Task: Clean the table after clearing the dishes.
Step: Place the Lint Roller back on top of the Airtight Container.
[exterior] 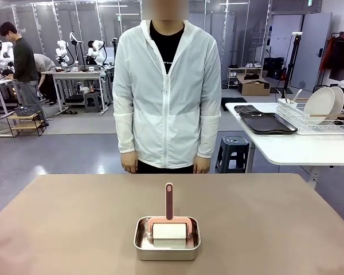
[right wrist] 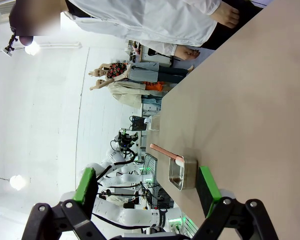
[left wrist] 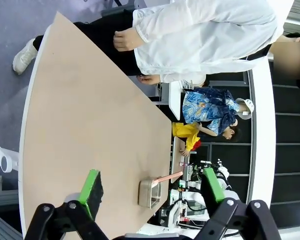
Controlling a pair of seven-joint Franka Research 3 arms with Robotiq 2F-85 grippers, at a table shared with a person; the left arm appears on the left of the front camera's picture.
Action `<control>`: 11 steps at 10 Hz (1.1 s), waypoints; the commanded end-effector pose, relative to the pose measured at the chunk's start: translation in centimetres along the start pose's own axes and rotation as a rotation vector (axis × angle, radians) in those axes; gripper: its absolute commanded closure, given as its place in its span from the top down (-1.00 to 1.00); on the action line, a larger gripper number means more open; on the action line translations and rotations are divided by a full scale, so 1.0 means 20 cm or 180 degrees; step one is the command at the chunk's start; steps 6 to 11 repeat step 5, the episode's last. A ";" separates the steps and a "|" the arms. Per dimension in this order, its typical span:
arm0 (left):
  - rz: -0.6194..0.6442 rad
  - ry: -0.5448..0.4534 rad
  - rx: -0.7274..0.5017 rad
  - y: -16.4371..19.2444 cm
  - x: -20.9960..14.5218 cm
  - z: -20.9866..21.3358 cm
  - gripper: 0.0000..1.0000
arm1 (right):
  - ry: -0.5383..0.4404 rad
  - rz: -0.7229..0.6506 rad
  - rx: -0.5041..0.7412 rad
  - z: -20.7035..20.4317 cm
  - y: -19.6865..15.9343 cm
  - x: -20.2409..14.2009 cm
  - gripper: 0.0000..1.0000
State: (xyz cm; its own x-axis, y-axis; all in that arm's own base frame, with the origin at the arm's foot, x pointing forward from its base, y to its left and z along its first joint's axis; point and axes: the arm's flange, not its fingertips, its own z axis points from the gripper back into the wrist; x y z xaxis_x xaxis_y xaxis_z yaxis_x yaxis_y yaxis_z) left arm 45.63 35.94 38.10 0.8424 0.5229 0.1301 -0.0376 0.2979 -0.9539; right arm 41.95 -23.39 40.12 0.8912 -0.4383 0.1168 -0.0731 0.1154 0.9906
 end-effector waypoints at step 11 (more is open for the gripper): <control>0.0006 -0.0076 0.0032 -0.02 -0.04 -0.01 1.00 | 0.0010 0.0018 0.0010 0.00 0.01 0.00 1.00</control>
